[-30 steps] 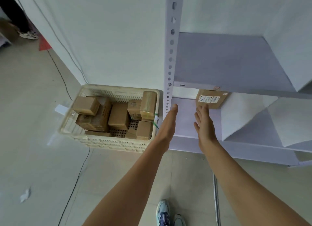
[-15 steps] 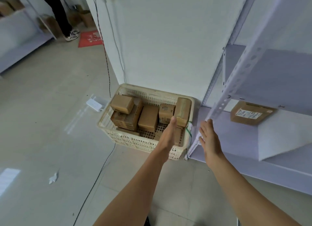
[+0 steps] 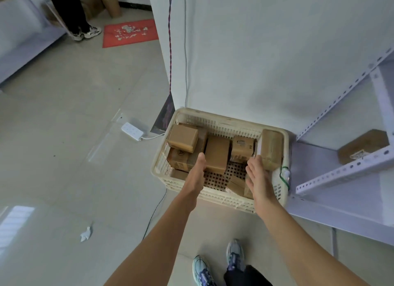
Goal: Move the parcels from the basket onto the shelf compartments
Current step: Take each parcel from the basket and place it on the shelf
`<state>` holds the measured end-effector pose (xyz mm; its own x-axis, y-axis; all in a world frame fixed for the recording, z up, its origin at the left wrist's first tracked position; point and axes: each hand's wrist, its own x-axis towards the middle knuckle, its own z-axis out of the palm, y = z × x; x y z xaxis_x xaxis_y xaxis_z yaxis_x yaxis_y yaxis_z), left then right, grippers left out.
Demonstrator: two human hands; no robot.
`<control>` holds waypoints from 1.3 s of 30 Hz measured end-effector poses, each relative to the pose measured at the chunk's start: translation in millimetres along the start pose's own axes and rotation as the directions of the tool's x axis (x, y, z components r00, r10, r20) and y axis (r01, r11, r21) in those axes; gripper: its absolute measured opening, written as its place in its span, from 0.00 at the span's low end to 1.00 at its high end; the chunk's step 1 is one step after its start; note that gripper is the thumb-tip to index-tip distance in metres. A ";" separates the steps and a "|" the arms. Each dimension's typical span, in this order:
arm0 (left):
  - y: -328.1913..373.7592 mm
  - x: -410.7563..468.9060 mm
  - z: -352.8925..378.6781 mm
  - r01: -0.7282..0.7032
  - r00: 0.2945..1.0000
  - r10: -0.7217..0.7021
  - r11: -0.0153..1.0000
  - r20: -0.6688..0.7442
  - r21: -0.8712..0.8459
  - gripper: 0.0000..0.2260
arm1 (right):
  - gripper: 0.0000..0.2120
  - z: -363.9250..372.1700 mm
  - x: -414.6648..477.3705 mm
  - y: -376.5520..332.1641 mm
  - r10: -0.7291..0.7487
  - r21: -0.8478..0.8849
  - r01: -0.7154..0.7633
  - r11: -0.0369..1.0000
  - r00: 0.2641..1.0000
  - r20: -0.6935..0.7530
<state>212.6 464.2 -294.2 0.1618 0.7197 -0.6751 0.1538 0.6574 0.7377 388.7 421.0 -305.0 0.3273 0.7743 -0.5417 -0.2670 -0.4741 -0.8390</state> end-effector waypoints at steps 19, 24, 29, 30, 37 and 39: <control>41.6 228.5 -120.7 0.172 0.969 -0.162 0.984 -0.187 0.039 0.32 | 0.36 134.5 201.7 46.7 0.263 -0.076 -0.260 0.962 0.964 0.031; 46.8 279.2 -134.7 0.188 0.963 -0.162 0.976 -0.213 0.109 0.31 | 0.36 162.7 240.5 56.1 0.323 -0.033 -0.322 0.946 0.946 0.025; 43.6 323.5 -144.9 0.254 0.941 -0.201 0.951 -0.272 0.176 0.37 | 0.37 188.4 277.0 61.7 0.357 0.018 -0.357 0.934 0.934 -0.007; 42.6 328.9 -145.9 0.267 0.937 -0.210 0.946 -0.278 0.185 0.38 | 0.37 192.5 282.3 63.0 0.366 0.021 -0.366 0.930 0.930 -0.012; 38.0 339.6 -147.1 0.272 0.950 -0.228 0.939 -0.212 0.211 0.39 | 0.38 202.5 297.5 72.7 0.396 0.032 -0.394 0.918 0.916 -0.063; 36.9 344.2 -148.9 0.291 0.948 -0.260 0.941 -0.184 0.171 0.34 | 0.39 202.0 301.8 71.9 0.419 0.038 -0.417 0.908 0.904 -0.081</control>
<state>128.9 769.4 -498.8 -0.0659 0.5525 -0.8309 0.3590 0.7901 0.4969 285.2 705.3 -518.4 0.2580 0.4677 -0.8454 -0.4134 -0.7375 -0.5341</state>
